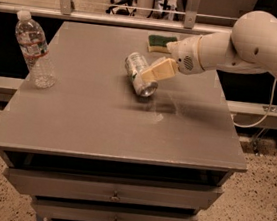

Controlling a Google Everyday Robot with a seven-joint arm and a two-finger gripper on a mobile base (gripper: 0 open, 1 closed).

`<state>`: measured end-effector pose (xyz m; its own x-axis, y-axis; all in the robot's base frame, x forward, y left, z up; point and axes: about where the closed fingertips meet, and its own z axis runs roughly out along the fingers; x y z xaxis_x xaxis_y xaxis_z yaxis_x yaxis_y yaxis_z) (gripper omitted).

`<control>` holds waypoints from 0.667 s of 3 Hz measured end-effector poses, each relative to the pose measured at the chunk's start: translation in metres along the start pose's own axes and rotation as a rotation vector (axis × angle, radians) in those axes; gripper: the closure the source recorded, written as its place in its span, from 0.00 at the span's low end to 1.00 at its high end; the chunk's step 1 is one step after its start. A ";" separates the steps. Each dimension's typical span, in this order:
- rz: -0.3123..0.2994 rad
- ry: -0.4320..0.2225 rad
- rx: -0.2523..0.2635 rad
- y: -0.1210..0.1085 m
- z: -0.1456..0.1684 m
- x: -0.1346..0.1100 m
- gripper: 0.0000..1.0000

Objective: Knock 7up can over

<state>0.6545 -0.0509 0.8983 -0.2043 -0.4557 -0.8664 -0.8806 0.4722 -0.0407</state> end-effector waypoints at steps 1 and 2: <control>0.033 -0.005 -0.017 -0.009 0.008 0.000 0.00; 0.039 -0.012 -0.045 -0.013 0.005 0.011 0.00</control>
Offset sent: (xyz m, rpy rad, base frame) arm 0.0103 -0.0257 -0.0185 0.0548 0.0575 0.0369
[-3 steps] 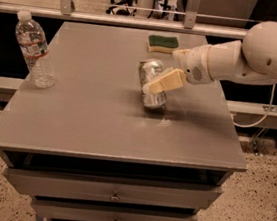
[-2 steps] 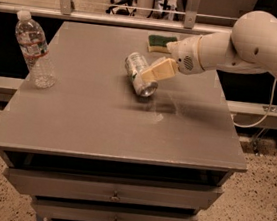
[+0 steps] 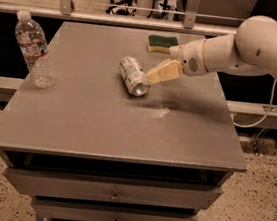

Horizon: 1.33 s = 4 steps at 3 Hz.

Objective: Knock 7up can over

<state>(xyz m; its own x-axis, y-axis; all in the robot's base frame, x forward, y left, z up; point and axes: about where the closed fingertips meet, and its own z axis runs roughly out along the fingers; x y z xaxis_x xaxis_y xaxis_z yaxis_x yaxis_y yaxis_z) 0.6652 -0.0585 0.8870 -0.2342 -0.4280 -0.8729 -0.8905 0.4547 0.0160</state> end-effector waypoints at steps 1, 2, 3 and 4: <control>-0.035 -0.014 -0.036 -0.001 -0.014 0.005 0.00; -0.099 -0.035 -0.085 0.005 -0.039 0.007 0.00; -0.115 -0.053 -0.117 0.010 -0.052 0.011 0.00; -0.114 -0.035 -0.167 0.021 -0.058 0.020 0.00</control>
Offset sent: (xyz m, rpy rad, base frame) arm -0.0305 -0.0505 0.0276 0.0026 -0.1060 0.1692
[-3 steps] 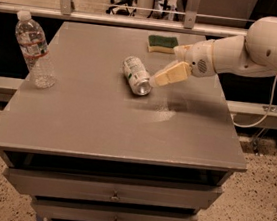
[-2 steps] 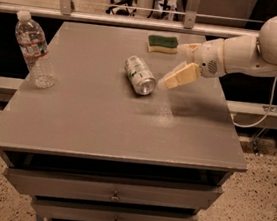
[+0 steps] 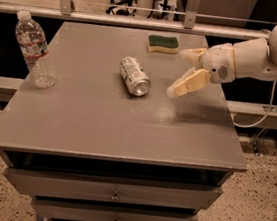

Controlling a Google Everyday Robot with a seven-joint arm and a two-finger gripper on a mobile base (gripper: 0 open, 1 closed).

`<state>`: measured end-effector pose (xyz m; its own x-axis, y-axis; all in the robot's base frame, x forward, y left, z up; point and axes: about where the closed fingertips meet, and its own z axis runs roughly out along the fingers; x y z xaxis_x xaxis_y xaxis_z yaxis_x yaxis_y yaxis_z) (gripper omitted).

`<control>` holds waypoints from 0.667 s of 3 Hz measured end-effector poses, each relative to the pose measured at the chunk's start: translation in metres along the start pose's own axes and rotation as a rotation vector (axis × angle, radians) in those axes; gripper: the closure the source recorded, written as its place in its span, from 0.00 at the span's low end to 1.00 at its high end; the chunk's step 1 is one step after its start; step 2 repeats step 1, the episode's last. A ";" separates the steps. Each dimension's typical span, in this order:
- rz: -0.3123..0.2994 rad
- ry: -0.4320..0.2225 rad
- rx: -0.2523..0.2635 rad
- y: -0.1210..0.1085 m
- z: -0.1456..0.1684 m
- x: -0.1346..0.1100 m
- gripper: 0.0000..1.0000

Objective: Knock 7up can over

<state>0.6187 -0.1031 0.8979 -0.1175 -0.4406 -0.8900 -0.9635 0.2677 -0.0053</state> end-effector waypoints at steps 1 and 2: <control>0.000 0.005 -0.016 0.004 0.001 0.001 0.00; 0.000 0.005 -0.016 0.004 0.001 0.001 0.00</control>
Offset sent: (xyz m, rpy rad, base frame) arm 0.0000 0.0000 0.0000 0.0000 0.0000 0.0000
